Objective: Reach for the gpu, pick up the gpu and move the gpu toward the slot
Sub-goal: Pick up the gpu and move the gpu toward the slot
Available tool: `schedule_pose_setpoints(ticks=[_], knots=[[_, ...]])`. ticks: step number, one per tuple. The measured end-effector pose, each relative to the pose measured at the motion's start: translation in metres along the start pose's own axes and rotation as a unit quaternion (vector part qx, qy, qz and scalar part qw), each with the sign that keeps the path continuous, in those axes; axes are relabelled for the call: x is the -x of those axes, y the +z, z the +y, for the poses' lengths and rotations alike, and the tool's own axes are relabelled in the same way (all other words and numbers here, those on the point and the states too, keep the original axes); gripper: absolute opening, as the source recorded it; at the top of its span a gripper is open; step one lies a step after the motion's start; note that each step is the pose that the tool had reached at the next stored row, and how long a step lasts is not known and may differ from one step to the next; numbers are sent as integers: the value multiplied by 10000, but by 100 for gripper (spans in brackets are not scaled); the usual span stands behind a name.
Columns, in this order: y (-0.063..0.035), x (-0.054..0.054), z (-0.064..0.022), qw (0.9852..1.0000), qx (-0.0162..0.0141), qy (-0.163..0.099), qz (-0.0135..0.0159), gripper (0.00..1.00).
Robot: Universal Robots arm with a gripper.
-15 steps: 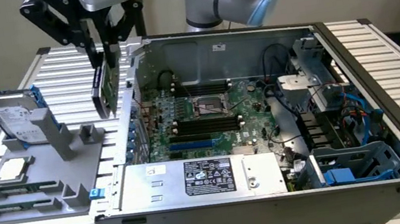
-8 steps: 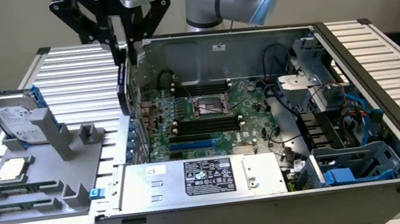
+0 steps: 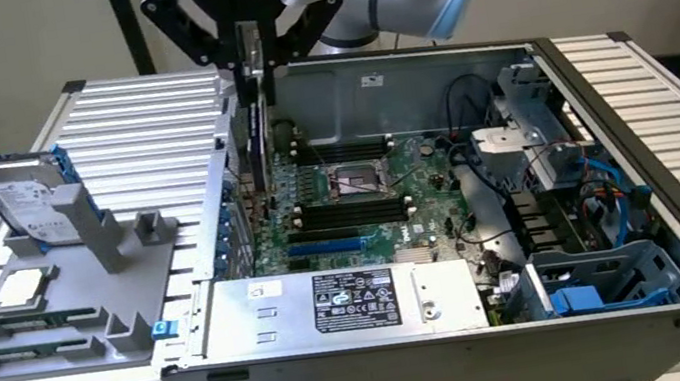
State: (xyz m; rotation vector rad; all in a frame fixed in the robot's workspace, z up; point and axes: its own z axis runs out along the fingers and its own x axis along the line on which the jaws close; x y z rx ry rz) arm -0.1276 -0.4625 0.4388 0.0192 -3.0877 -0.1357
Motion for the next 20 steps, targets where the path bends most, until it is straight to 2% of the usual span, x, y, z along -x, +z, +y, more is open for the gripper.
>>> schedule_pose_setpoints(ticks=[7,20], knots=[[-1,318,-1,10000,0,2,23,26],[66,910,26,10000,1,7,79,26]])
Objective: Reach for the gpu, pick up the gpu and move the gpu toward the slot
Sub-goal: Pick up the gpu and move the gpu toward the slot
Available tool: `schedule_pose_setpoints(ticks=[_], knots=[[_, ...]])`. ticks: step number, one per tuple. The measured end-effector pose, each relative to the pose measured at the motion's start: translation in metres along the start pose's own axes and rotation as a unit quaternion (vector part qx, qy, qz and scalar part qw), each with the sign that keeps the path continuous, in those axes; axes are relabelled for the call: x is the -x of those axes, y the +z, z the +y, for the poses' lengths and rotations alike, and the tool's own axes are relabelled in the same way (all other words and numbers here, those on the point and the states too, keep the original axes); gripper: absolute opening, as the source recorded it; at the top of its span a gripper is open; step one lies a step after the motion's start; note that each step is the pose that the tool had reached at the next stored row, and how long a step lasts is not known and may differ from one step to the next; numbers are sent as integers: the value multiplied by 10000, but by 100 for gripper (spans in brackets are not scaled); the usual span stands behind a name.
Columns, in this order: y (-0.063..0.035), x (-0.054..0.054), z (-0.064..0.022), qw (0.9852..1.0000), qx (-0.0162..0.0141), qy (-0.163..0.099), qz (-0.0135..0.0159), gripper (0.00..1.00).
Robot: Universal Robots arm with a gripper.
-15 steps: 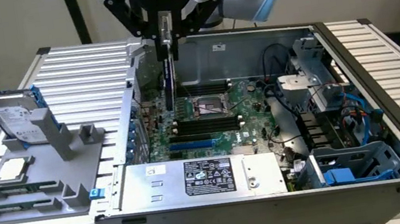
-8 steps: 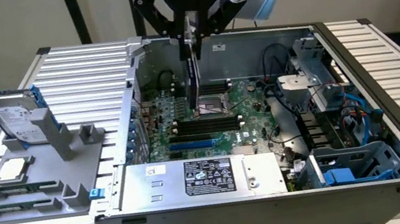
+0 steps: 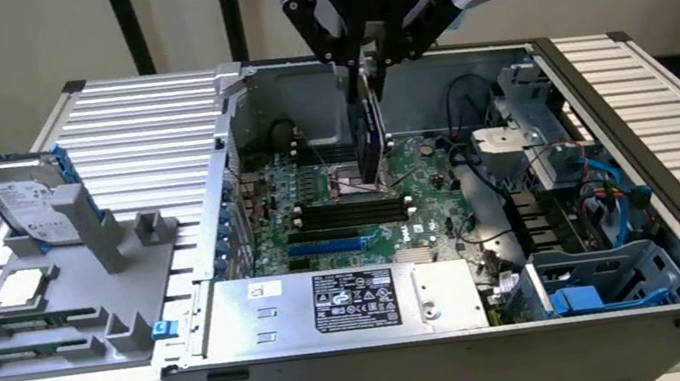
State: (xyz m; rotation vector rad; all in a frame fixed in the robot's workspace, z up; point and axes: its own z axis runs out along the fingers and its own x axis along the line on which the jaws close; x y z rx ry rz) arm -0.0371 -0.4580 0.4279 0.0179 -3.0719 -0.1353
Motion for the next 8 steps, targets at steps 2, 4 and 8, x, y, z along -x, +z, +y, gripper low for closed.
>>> schedule_pose_setpoints(ticks=[2,4,8], knots=[[0,20,-1,10000,0,0,4,26],[0,20,0,10000,0,0,4,26],[0,20,0,10000,0,0,4,26]])
